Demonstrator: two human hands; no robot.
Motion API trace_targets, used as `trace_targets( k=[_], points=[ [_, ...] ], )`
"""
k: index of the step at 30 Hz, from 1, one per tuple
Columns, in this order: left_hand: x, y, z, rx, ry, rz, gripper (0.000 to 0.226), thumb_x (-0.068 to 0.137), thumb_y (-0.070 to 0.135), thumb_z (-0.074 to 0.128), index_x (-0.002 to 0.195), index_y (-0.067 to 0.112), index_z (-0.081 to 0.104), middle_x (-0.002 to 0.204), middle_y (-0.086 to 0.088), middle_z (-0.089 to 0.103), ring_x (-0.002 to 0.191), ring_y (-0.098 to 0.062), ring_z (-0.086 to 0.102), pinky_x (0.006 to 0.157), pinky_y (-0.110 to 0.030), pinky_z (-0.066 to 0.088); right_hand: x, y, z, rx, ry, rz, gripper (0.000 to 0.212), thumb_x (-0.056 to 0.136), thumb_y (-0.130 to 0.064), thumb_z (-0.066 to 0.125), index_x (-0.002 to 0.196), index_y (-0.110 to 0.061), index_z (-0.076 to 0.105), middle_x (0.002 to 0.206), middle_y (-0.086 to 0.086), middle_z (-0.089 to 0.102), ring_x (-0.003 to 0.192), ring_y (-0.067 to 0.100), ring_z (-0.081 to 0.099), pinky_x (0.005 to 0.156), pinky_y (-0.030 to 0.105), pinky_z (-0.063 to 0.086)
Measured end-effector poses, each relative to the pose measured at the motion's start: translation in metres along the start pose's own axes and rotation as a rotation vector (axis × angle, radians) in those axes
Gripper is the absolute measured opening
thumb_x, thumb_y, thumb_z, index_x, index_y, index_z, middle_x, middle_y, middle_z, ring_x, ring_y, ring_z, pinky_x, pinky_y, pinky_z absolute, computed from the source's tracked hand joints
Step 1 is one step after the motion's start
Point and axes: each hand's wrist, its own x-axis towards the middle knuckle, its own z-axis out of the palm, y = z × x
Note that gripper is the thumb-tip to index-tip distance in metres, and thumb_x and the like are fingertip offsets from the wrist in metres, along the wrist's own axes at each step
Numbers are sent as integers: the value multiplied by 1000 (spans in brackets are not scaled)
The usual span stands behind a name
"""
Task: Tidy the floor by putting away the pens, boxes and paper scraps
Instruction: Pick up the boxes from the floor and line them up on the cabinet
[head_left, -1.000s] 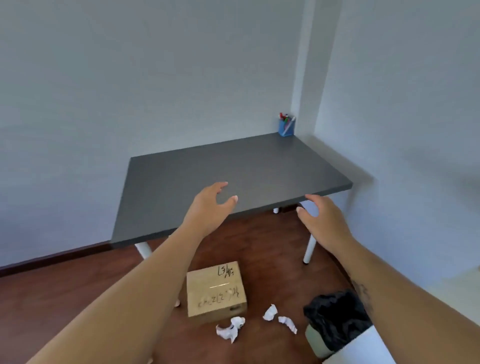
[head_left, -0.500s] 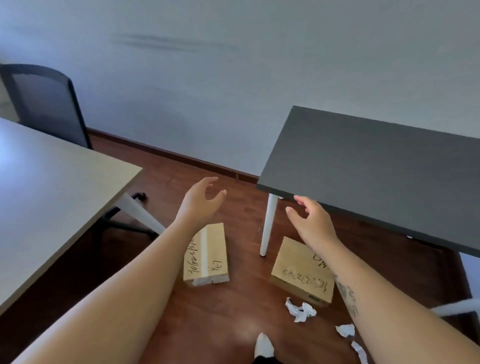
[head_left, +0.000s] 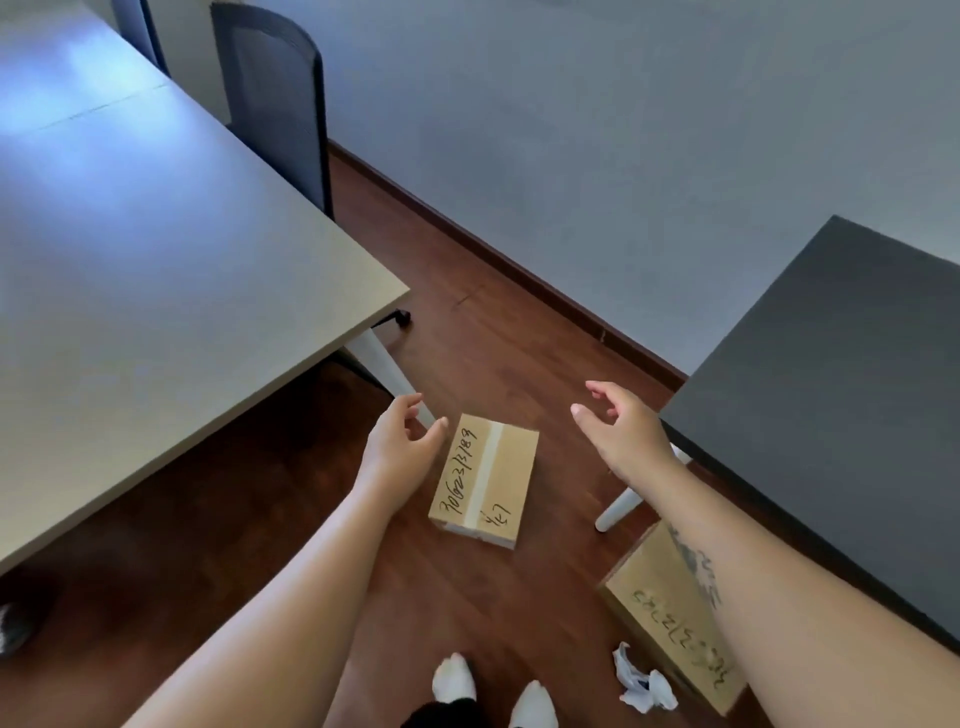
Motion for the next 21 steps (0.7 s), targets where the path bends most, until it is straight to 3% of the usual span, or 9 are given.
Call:
trace_targets(
  k=[5, 10, 17, 21],
  points=[
    [28, -28, -1, -28, 53, -112, 57, 88, 47, 64, 139, 29, 46, 137, 4, 53, 114, -15, 53, 93, -40, 52, 52, -13, 24, -55, -88, -11, 50, 93, -43, 55, 140, -27, 48, 145, -2, 48, 132, 21, 46, 100, 38, 45],
    [60, -57, 15, -55, 45, -202, 58, 88, 45, 66, 140, 25, 45, 138, 2, 53, 114, -16, 55, 87, -31, 49, 101, -2, 51, -96, -115, 47, 50, 93, -42, 56, 139, -25, 49, 144, -1, 49, 132, 21, 46, 102, 36, 41],
    [108, -111, 60, -128, 49, -424, 60, 90, 45, 65, 142, 26, 43, 141, 4, 50, 116, -16, 54, 84, -30, 46, 182, 48, 118, -172, -172, 148, 45, 94, -33, 53, 137, -19, 51, 139, 5, 52, 126, 25, 49, 100, 35, 41],
    [134, -154, 106, -202, 102, -538, 59, 90, 41, 66, 141, 21, 44, 142, 1, 50, 121, -17, 51, 91, -29, 40, 228, 93, 169, -221, -256, 188, 49, 92, -31, 56, 137, -16, 50, 139, 10, 52, 128, 29, 47, 104, 36, 39]
  ],
)
